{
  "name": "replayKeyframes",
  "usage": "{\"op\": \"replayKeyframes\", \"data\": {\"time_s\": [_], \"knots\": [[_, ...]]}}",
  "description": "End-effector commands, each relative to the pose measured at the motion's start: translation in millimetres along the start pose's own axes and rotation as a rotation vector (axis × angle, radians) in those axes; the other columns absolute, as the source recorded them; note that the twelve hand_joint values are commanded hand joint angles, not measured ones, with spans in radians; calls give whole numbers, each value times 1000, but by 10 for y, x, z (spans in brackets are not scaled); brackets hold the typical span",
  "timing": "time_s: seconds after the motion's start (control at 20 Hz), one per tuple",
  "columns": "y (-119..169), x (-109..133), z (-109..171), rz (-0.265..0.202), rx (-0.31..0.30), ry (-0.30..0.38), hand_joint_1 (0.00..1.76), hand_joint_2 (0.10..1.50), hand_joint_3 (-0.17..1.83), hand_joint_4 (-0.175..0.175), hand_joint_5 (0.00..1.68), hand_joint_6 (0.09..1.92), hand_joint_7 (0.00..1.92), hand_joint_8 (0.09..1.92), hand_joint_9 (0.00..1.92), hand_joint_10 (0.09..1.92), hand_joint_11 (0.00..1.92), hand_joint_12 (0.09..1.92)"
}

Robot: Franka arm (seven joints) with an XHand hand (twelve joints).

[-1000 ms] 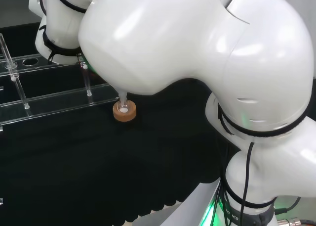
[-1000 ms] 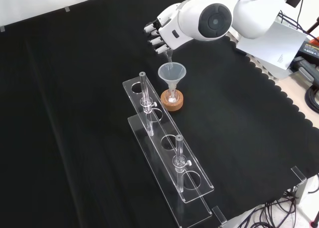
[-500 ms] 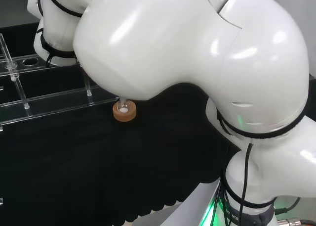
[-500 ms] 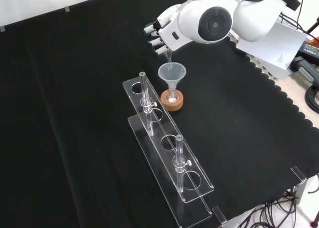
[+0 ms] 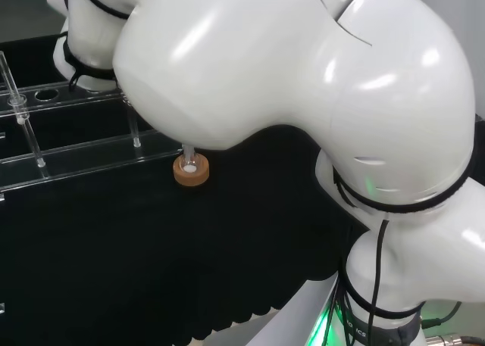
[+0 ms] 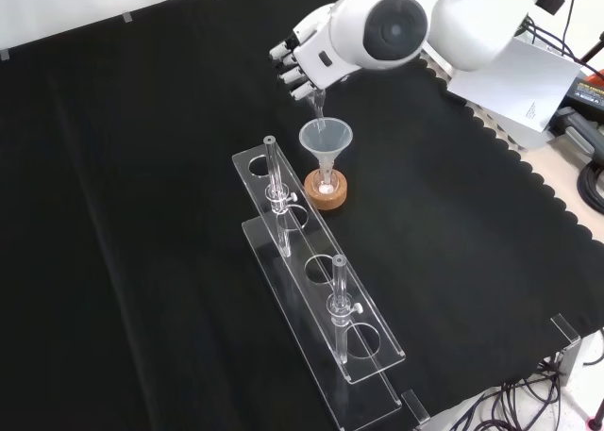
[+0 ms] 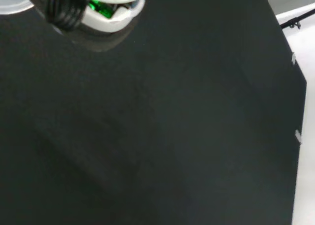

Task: Pour all the NaCl from the weighing funnel into the round-bottom flask.

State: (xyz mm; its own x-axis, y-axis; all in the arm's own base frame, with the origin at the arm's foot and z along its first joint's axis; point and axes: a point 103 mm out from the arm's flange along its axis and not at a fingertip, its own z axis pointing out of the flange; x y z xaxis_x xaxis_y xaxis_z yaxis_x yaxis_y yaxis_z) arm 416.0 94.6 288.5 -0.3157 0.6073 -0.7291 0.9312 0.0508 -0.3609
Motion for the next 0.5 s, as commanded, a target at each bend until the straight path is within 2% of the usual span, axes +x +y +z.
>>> {"op": "replayKeyframes", "data": {"time_s": [0.05, 0.35, 0.5], "knots": [[16, -73, 96, -3, 1, 134, 1088, 711, 664, 175, 1152, 888, 1022, 544, 1356, 87, 1076, 891], [42, -147, 205, -11, 13, 239, 1088, 712, 663, 175, 1152, 888, 1022, 544, 1356, 87, 1077, 891], [61, -187, 269, -11, 13, 322, 1088, 712, 663, 175, 1151, 889, 1022, 544, 1357, 87, 1077, 891]]}}
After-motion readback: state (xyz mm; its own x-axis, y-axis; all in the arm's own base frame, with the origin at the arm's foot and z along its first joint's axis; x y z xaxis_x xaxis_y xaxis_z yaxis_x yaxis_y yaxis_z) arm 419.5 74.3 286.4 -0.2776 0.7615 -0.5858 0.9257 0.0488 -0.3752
